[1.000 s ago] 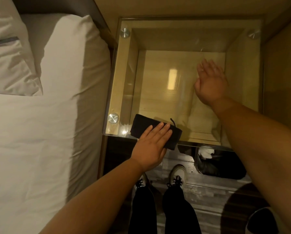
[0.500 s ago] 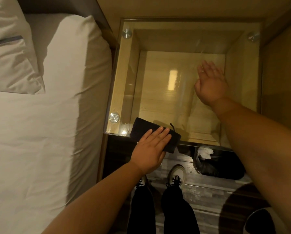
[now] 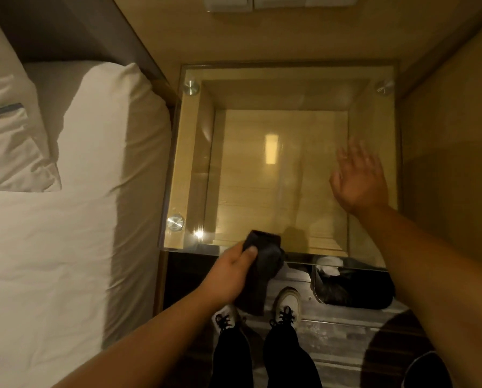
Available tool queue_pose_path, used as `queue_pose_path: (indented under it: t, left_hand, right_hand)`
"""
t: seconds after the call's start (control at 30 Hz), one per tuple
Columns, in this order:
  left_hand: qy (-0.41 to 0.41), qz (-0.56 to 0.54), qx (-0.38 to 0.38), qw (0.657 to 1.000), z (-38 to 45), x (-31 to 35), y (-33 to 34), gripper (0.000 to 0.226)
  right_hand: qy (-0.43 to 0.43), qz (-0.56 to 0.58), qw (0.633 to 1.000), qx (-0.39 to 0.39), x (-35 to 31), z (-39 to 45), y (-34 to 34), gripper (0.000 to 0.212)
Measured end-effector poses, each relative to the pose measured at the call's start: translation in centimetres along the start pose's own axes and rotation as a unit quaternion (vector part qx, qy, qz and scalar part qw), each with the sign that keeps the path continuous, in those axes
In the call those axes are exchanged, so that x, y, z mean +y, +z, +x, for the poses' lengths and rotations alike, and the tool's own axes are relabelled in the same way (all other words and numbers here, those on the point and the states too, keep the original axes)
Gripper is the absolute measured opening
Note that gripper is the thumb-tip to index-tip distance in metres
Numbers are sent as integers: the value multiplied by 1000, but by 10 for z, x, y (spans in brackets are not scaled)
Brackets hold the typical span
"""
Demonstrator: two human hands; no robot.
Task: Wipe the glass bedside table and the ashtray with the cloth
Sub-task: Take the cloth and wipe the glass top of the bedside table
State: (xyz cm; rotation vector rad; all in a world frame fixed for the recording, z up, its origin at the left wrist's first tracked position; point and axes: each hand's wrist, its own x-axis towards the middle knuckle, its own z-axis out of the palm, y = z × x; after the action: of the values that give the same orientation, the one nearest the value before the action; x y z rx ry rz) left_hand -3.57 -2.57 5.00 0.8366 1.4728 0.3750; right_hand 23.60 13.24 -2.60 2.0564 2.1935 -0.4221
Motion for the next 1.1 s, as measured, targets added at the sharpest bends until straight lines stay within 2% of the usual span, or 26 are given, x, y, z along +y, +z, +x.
queue_pose_path:
  t: [0.1,0.2,0.27,0.3,0.4,0.47,0.57,0.63,0.7,0.87,1.1]
  left_hand:
    - [-24,-115,48,992,29,46,-5,26]
    - [41,-101,104,989,73,105,-12,24]
    - [138,6,161,977,111,147,-17,26]
    - [184,81,190,961,132,167,-20,29]
    - [284,268,234,890,198,226,-22,35]
    - [316,367,204,851,244,253,-19,42]
    - [296,533,81,788,299,252,-4,53]
    - [296,587,69,751,320,237,4,56]
    - [316,581,93,744,324,229,4,58]
    - [323,588,71,738,311,220,3,58]
    - [326,578,59,746,238,154,8,57]
  right_hand:
    - [-1,-7,1000,-2,-2,0,-1,64]
    - [-11,-5,1000,4,-1,0,-2,64]
    - [-17,4,1000,17,-1,-1,-3,63]
    - [-17,6,1000,23,-1,0,-3,63]
    - [-9,-6,1000,17,-2,3,-2,64]
    - [-10,-21,999,26,-1,5,1,63]
    - [-16,-25,999,38,2,6,5,62]
    - [-14,-15,999,42,3,7,7,62]
    - [-8,-4,999,43,2,8,6,62]
    - [-5,2,999,38,4,6,6,62]
    - [-10,-18,999,39,1,6,3,63]
